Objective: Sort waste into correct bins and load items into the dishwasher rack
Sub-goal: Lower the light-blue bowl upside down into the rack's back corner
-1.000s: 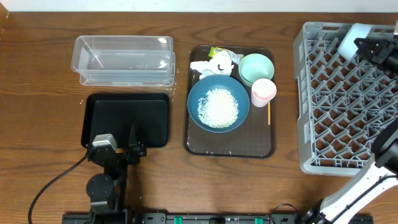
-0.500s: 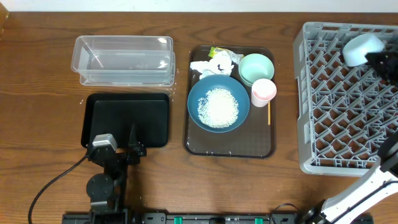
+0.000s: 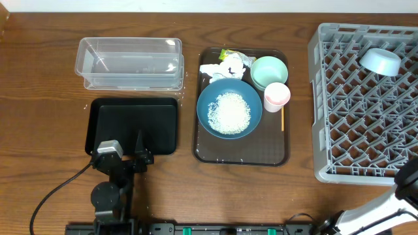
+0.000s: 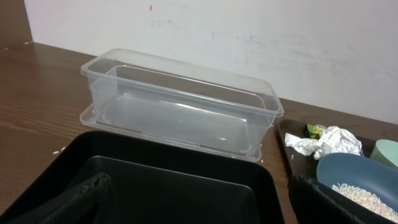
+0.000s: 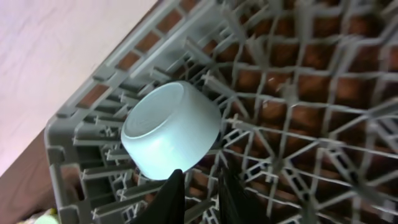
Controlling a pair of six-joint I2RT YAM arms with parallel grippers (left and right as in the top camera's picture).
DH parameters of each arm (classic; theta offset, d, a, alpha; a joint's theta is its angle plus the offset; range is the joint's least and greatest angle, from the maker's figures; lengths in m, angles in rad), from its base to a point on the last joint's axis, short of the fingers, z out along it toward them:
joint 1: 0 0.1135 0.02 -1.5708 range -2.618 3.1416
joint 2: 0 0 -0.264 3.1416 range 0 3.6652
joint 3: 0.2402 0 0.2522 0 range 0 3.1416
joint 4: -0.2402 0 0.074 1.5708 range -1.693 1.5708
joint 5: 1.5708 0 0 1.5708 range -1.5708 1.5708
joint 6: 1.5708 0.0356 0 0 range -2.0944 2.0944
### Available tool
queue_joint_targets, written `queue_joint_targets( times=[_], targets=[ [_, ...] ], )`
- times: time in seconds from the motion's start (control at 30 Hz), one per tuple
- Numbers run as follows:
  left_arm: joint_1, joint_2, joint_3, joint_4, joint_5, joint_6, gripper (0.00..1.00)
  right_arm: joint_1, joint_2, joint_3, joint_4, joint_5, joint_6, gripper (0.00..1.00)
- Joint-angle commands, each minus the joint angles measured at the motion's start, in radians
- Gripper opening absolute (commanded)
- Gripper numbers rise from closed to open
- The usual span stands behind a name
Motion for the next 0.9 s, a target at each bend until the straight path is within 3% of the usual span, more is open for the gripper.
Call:
queue_joint_targets(
  times=[0.0,0.2,0.4,0.5,0.87],
  targets=[
    [0.002,0.002,-0.016,-0.035,0.014,0.018,0.92,0.018,-0.03,0.003,0.013,0.058,0.022,0.17],
    [0.002,0.002,-0.016,-0.035,0.014,0.018,0.92,0.124,0.006,0.003,0.117,0.138,0.018,0.03],
    [0.002,0.002,-0.016,-0.035,0.014,0.018,0.92,0.261,0.116,0.003,0.311,0.372,0.007,0.01],
    [0.002,0.002,-0.016,-0.035,0.014,0.018,0.92,0.303,0.171,0.003,0.364,0.395,0.007,0.01],
    [0.002,0.002,-0.016,-0.035,0.014,0.018,0.92,0.322,0.216,0.003,0.315,0.6,-0.006,0.01]
  ],
)
